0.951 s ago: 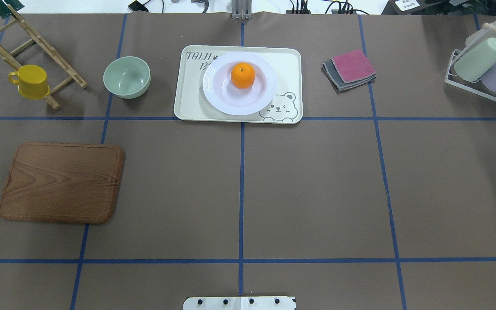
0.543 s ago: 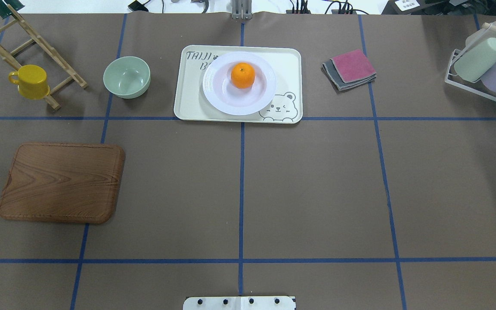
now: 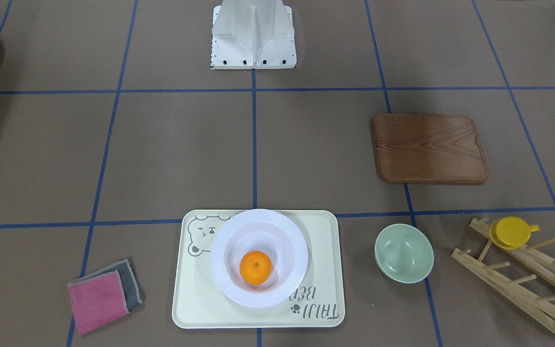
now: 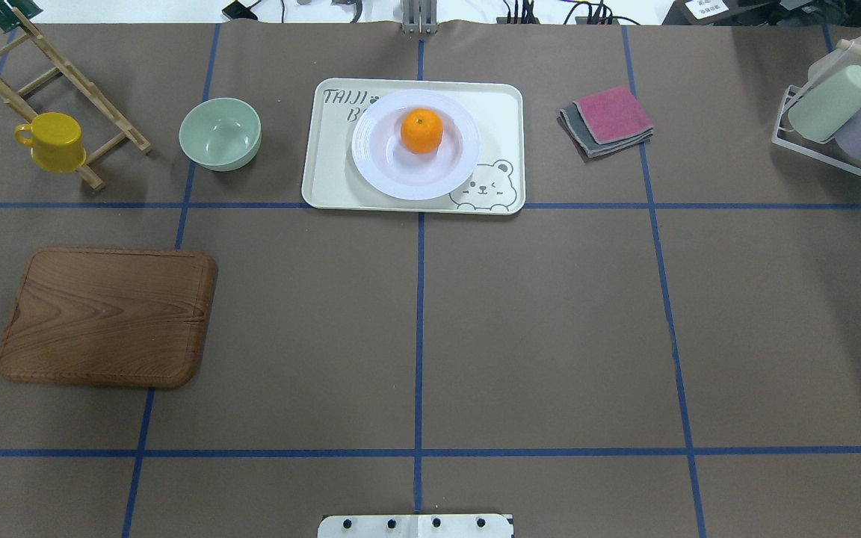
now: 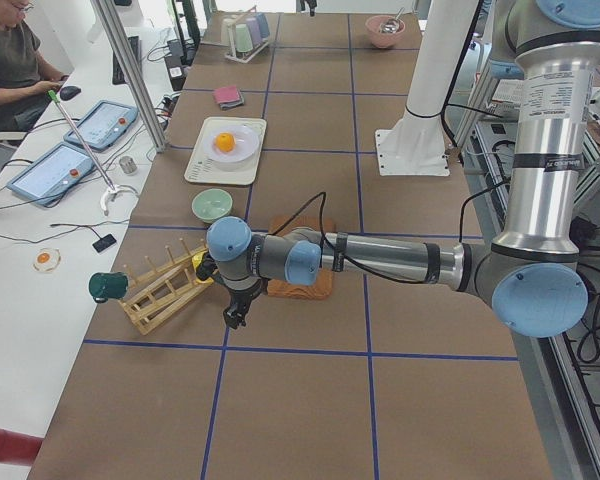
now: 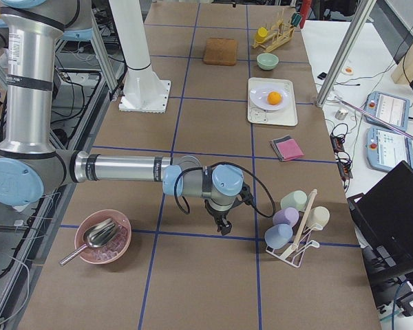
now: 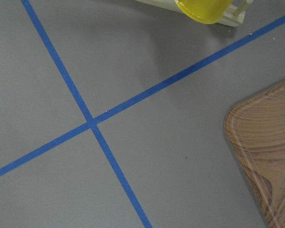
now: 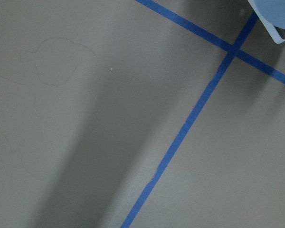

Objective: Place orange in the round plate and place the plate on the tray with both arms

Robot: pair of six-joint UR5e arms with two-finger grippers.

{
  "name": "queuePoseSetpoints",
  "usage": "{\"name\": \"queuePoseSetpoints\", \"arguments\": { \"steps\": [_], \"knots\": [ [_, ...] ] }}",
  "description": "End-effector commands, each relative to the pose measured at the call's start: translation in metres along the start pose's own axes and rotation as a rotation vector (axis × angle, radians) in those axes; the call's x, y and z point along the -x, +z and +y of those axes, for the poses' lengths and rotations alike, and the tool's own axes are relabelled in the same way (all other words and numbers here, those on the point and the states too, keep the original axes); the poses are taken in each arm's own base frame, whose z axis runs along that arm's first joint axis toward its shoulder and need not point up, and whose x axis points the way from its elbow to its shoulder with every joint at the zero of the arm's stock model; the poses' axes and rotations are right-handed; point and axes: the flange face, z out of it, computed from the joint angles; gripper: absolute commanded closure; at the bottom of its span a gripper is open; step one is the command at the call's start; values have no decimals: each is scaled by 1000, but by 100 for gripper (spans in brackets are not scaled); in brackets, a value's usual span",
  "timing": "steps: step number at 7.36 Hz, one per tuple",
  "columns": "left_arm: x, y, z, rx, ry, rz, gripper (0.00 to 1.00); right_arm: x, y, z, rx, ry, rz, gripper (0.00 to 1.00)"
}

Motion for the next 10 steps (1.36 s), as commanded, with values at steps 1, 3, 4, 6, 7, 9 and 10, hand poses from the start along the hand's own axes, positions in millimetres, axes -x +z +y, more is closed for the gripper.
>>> {"name": "queuePoseSetpoints", "arguments": {
  "steps": [1, 3, 4, 6, 7, 9, 10],
  "knots": [
    [0, 0, 0, -1, 1, 1, 0, 12, -41, 6, 35, -32, 27, 0],
    [15, -14, 14, -26, 86, -21, 0, 0, -47, 12, 70, -42, 81, 0],
    [20, -18, 18, -28, 126, -34, 0, -5, -51, 17, 74, -16, 99, 0],
    [29, -21, 26, -13, 100, -66, 0, -3, -56, 15, 36, 199, 87, 0],
    [34, -19, 39, -9, 61, -63, 0, 0, -60, 12, -1, 287, 48, 0],
    [34, -15, 51, -10, -127, -51, 0, 2, -68, -1, -27, 422, 41, 0],
    [30, -18, 52, -25, -319, -46, 0, 2, -68, 0, -28, 421, 41, 0]
  ]
}}
